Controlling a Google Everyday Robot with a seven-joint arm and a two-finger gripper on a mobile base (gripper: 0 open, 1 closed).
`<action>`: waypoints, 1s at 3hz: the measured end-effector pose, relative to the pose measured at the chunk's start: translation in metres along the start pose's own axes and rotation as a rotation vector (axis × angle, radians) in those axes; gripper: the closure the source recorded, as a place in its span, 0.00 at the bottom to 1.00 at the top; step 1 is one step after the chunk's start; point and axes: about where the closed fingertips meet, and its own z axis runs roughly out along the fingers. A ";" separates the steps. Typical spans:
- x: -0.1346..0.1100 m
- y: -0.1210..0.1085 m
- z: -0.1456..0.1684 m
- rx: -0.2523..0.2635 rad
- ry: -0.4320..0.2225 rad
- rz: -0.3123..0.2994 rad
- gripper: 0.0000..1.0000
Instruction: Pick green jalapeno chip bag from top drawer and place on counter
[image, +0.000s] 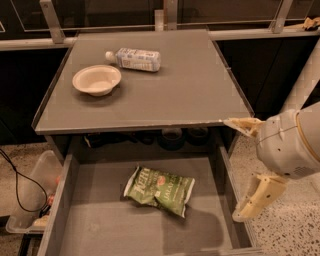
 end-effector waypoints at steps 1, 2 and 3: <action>-0.001 -0.001 0.000 0.001 0.000 -0.001 0.00; 0.001 0.005 0.027 -0.019 -0.033 0.021 0.00; 0.008 0.003 0.082 -0.034 -0.082 0.053 0.00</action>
Offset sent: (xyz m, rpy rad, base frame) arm 0.0074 0.0339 -0.0632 0.1005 0.0629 -0.0056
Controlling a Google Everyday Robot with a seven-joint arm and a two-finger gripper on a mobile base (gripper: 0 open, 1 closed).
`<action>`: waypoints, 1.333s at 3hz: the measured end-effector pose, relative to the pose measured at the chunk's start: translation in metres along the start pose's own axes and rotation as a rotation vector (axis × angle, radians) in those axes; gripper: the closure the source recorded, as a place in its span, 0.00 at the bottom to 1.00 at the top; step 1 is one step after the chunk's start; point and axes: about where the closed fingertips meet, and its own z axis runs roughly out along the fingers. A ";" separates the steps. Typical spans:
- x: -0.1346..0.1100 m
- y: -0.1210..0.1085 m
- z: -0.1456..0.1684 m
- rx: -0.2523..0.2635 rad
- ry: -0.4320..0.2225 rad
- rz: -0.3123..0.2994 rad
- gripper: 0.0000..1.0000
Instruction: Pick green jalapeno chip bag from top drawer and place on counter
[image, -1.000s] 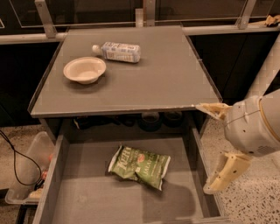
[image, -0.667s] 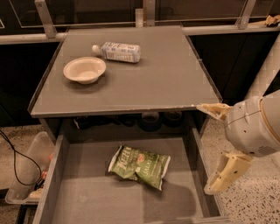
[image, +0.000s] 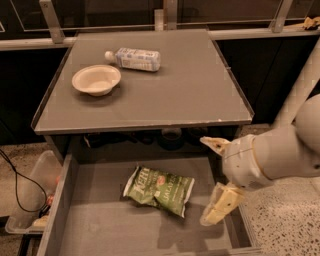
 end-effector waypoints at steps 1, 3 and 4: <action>0.021 -0.003 0.054 0.024 -0.021 0.041 0.00; 0.058 -0.023 0.134 0.112 -0.024 0.122 0.00; 0.061 -0.034 0.168 0.122 -0.031 0.142 0.00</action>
Offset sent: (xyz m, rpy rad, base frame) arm 0.0613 0.0269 -0.1629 0.0614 -0.0569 -0.2047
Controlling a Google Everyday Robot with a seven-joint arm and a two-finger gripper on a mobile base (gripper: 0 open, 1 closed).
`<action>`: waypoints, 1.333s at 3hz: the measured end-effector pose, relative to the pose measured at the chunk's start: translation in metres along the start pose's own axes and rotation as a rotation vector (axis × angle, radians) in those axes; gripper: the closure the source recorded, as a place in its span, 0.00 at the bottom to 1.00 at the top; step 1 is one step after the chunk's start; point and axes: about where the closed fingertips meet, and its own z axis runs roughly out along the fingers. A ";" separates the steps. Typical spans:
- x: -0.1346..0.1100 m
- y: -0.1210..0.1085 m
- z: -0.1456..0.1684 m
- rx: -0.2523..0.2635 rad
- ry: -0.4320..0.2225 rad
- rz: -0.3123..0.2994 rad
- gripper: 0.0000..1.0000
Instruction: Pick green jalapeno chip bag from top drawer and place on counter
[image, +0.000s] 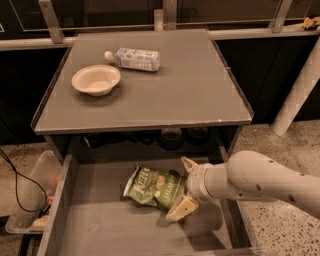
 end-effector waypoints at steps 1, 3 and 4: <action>-0.006 -0.003 0.028 -0.015 -0.027 0.018 0.00; -0.007 -0.002 0.044 -0.030 -0.041 0.039 0.17; -0.007 -0.002 0.044 -0.030 -0.041 0.039 0.41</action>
Offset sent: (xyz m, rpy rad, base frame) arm 0.0248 0.0383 -0.0409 0.0841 0.0502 -0.0099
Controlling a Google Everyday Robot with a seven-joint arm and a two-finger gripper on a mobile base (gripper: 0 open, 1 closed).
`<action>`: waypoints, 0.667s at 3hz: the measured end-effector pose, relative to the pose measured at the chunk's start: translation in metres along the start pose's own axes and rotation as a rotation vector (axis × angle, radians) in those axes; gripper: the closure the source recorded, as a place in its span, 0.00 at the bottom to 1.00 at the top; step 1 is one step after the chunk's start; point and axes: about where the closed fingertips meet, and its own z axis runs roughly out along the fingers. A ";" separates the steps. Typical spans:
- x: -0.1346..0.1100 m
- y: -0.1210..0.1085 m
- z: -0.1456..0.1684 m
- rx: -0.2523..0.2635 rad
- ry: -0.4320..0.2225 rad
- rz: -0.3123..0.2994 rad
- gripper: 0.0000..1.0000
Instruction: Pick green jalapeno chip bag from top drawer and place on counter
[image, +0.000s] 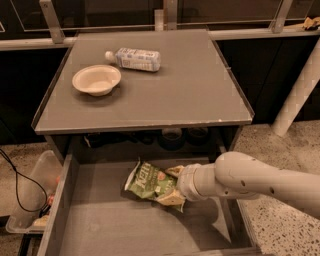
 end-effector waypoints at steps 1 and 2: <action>0.000 0.000 0.000 0.000 0.000 0.000 0.64; 0.000 0.000 0.000 0.000 0.000 0.000 0.87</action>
Offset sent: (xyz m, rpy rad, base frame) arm 0.0000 0.0000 0.0000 0.0000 0.0000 0.0000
